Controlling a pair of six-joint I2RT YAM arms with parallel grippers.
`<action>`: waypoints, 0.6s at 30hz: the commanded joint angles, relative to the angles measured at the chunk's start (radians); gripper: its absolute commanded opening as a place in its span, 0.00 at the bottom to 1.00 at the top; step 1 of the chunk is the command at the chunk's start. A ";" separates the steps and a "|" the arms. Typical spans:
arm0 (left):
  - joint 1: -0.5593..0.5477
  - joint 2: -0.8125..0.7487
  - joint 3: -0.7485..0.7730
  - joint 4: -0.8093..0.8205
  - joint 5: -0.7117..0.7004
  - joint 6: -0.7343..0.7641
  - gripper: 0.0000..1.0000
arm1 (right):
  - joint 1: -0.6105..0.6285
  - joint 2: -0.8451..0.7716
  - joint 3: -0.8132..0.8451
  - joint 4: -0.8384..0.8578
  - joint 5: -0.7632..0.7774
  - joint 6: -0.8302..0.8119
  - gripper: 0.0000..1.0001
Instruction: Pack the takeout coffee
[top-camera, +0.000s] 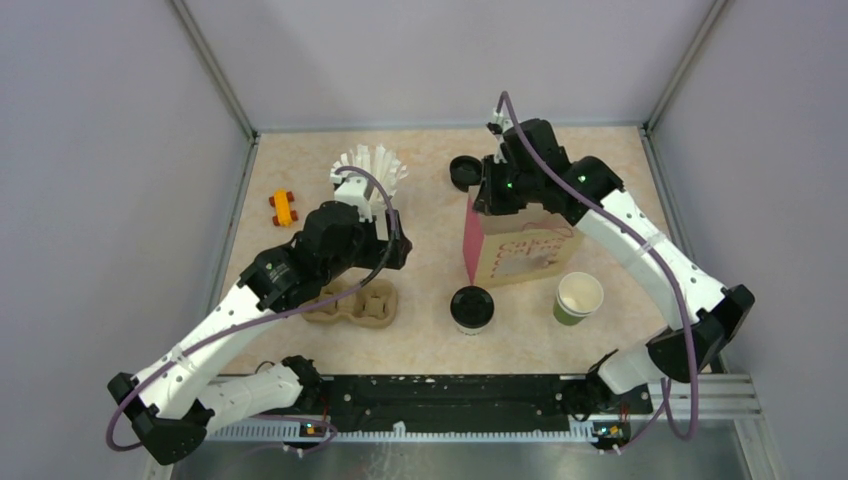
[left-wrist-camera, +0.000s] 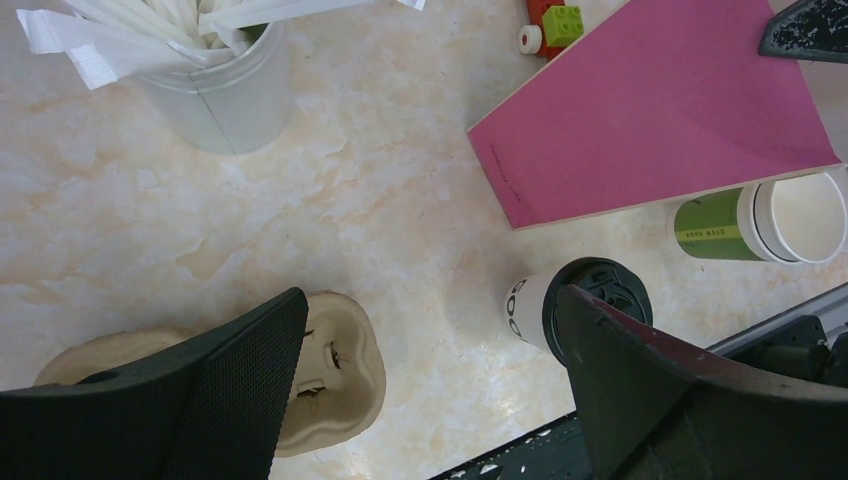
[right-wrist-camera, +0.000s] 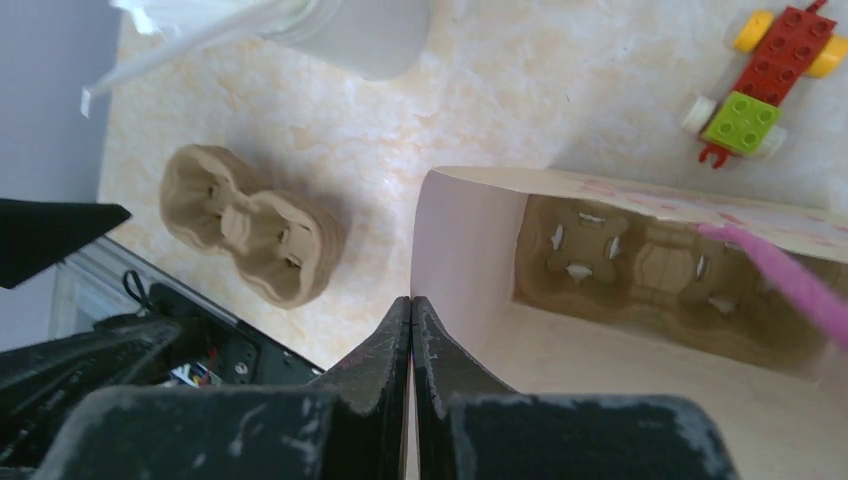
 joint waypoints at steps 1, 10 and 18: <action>0.003 -0.003 0.033 0.035 -0.026 0.017 0.99 | 0.024 0.008 0.020 0.130 0.008 0.094 0.00; 0.003 -0.012 0.019 0.033 -0.027 -0.011 0.99 | 0.041 0.030 0.019 0.255 -0.003 0.191 0.00; 0.003 -0.032 0.000 0.033 -0.033 -0.042 0.99 | 0.078 0.075 0.008 0.380 -0.037 0.282 0.00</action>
